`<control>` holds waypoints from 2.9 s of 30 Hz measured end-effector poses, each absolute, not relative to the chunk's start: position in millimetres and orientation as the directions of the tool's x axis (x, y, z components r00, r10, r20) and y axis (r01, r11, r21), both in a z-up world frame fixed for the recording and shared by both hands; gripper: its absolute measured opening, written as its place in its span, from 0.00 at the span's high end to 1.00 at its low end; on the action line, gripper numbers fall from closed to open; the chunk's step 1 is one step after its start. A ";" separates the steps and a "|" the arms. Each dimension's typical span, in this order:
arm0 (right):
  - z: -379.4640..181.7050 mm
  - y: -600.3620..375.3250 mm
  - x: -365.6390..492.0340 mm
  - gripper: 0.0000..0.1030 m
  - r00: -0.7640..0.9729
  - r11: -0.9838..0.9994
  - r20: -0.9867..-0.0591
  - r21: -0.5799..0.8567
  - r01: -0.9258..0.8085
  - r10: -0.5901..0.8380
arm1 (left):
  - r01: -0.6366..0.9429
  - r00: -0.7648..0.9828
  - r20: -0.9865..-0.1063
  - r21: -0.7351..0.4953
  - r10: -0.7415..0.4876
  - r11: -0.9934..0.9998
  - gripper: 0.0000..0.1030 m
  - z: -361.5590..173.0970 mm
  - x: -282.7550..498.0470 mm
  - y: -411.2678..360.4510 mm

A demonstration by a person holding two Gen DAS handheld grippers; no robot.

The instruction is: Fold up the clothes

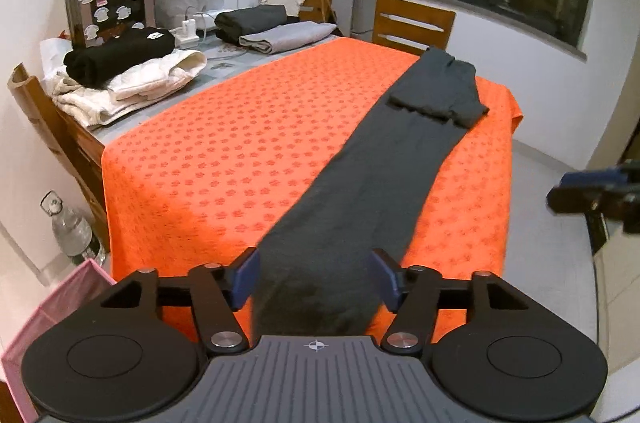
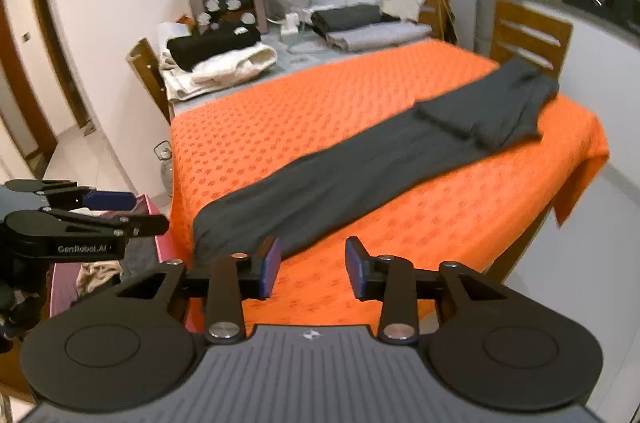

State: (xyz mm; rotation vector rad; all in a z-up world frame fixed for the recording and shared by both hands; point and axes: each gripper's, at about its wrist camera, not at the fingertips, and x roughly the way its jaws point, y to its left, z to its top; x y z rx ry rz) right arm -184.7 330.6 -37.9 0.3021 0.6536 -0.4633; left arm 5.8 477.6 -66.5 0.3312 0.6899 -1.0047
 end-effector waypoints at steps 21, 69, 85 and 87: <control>-6.5 6.9 -201.6 0.38 0.709 0.852 -0.636 0.151 0.501 -0.304 | 0.707 0.502 -0.628 -0.099 -0.595 0.700 0.12 -42.9 1.0 293.9; -65.9 -234.5 -20.5 0.99 0.777 0.974 -0.588 0.154 -0.166 0.225 | 0.126 0.743 -0.650 -0.098 -0.159 0.987 0.12 -27.5 -28.4 98.3; -75.0 -158.9 -34.8 0.71 0.524 0.874 -0.735 0.195 -0.444 0.430 | 0.117 0.705 -0.677 -0.182 -0.211 0.976 0.18 -52.0 -24.9 98.4; -77.7 -174.5 -43.2 0.69 0.534 0.891 -0.744 0.184 -0.415 0.402 | 0.139 0.692 -0.679 -0.207 -0.245 0.968 0.21 -57.6 -18.1 90.4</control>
